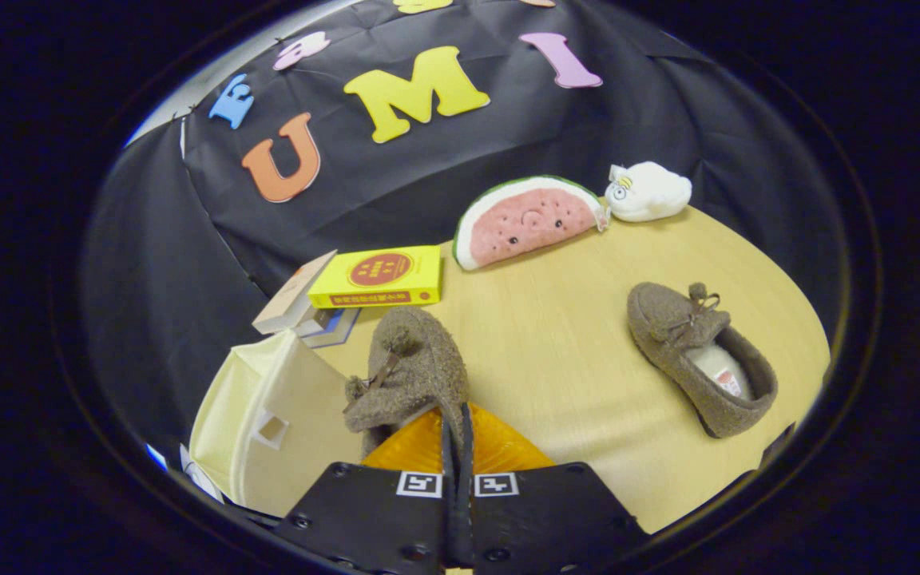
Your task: Open the storage box then place both shoes into the box .Put the left shoe in first, then the right shoe, with the right side of both shoes facing outward in a uniform manner.
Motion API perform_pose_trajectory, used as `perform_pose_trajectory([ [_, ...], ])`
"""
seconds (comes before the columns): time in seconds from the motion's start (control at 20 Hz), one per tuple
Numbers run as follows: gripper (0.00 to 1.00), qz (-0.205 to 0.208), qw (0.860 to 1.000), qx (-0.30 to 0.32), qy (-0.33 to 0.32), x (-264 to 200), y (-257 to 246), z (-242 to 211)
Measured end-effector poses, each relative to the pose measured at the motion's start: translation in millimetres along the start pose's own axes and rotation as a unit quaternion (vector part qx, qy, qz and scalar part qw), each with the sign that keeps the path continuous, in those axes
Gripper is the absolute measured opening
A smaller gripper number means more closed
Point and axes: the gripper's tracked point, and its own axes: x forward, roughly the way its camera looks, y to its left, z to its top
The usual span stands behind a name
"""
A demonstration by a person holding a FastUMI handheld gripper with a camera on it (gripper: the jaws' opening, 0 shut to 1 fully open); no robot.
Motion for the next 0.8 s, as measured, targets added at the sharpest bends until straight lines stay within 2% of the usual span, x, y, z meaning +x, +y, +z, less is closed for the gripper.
perform_pose_trajectory([
  [0.1,0.0,0.01,1.0,-0.009,-0.006,-10.7,32.5,8.0],
  [0.4,0.0,0.06,0.998,0.015,-0.018,-40.9,139.8,33.9],
  [0.6,0.0,0.074,0.997,0.024,-0.01,-43.4,200.7,22.7],
  [0.8,0.0,0.062,0.997,0.036,0.006,-22.8,232.5,-4.8],
])
